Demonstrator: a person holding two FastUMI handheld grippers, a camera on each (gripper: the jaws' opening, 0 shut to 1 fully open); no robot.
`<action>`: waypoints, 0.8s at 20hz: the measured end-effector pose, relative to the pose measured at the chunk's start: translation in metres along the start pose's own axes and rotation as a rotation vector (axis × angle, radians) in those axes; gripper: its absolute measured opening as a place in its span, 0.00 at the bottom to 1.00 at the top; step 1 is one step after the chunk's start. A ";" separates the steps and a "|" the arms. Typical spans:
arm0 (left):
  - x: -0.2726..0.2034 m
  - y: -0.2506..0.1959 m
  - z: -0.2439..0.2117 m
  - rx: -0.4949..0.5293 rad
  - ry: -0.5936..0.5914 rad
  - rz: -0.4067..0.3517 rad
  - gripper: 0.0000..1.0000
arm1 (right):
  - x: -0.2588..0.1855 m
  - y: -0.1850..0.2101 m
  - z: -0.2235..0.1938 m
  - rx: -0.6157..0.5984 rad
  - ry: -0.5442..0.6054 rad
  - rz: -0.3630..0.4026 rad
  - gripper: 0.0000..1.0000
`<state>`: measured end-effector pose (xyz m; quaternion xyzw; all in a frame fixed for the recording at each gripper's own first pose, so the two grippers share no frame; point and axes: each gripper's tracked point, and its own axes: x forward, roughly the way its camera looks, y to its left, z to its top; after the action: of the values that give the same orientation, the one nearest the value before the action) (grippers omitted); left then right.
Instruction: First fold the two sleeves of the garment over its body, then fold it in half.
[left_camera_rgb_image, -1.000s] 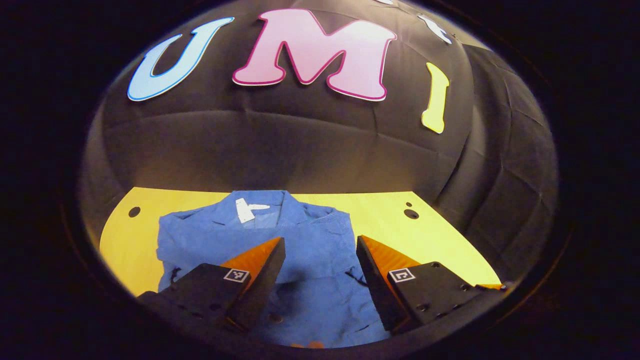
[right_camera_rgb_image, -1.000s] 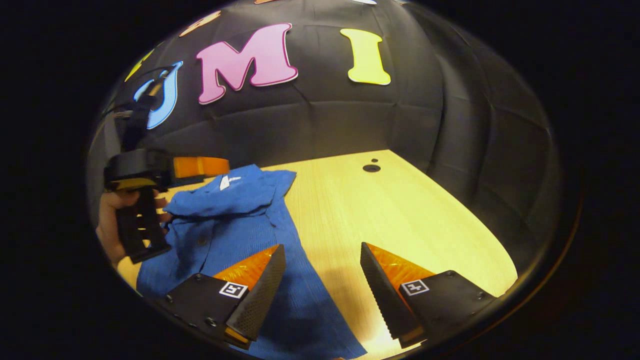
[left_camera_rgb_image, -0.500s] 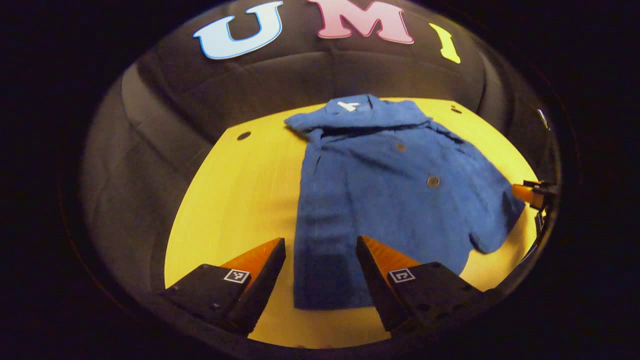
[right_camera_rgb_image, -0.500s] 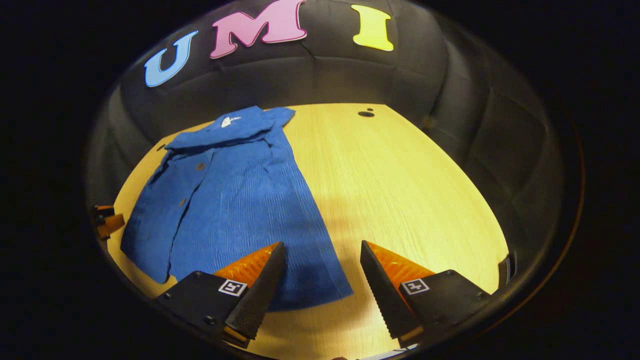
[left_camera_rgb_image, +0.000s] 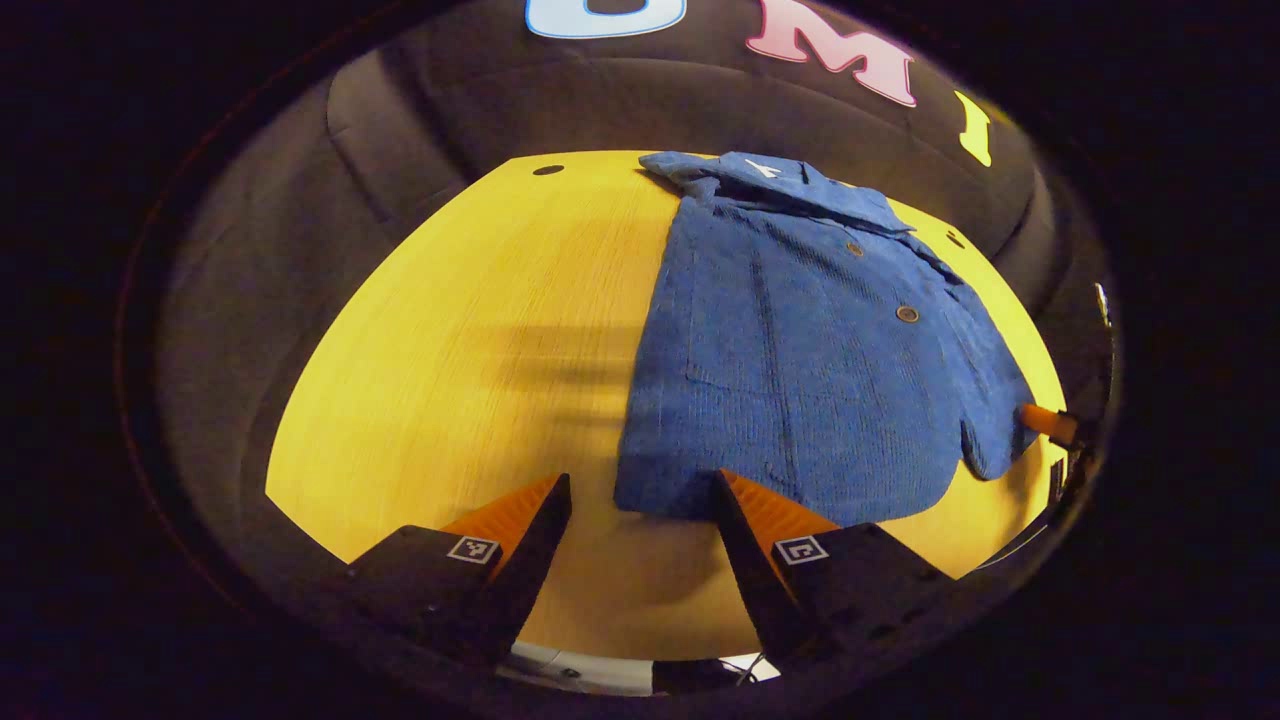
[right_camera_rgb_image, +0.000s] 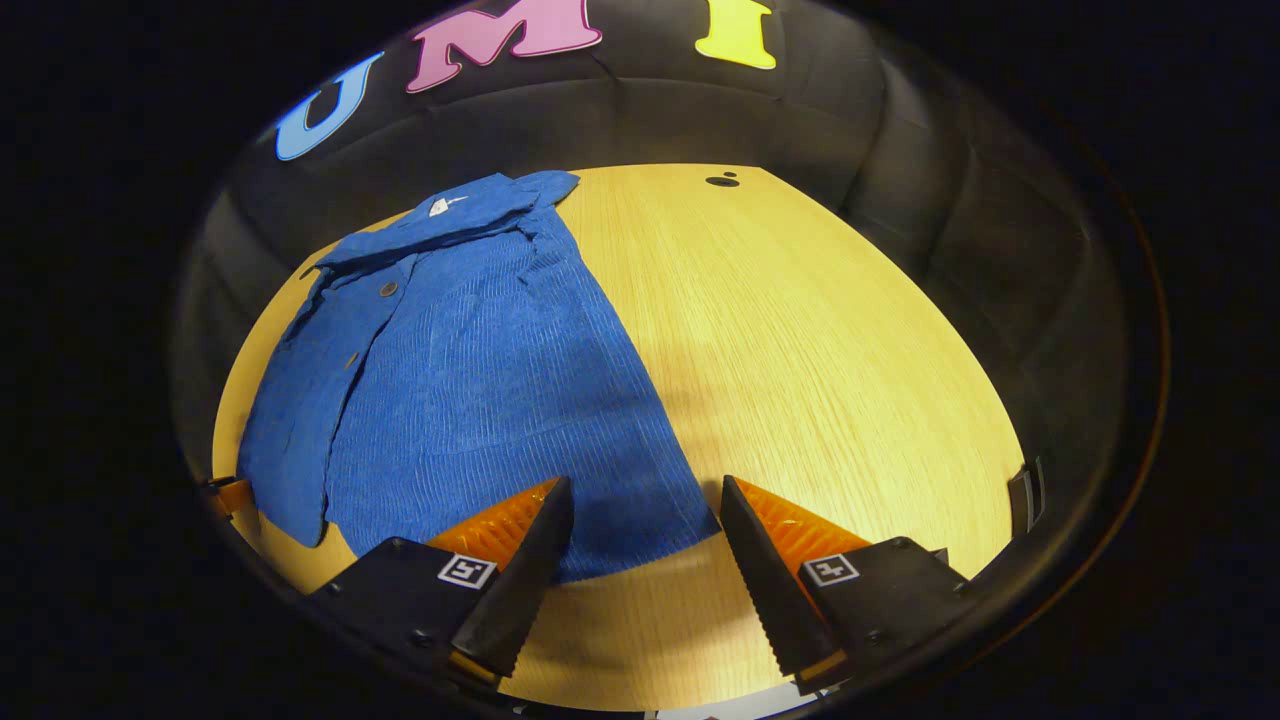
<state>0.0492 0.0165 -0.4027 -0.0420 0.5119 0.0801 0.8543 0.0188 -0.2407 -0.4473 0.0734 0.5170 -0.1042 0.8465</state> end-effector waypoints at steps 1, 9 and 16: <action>0.002 0.000 0.000 0.021 0.003 0.000 0.83 | -0.001 -0.001 -0.001 0.005 0.006 -0.003 0.95; 0.013 -0.040 0.017 0.066 0.008 -0.073 0.35 | 0.005 0.030 0.003 -0.035 0.038 0.014 0.26; 0.014 -0.064 0.022 -0.001 0.019 -0.182 0.00 | 0.006 0.044 0.007 -0.065 0.043 0.110 0.01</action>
<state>0.0861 -0.0414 -0.4059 -0.0898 0.5141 0.0019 0.8530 0.0389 -0.2005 -0.4485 0.0762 0.5335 -0.0391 0.8415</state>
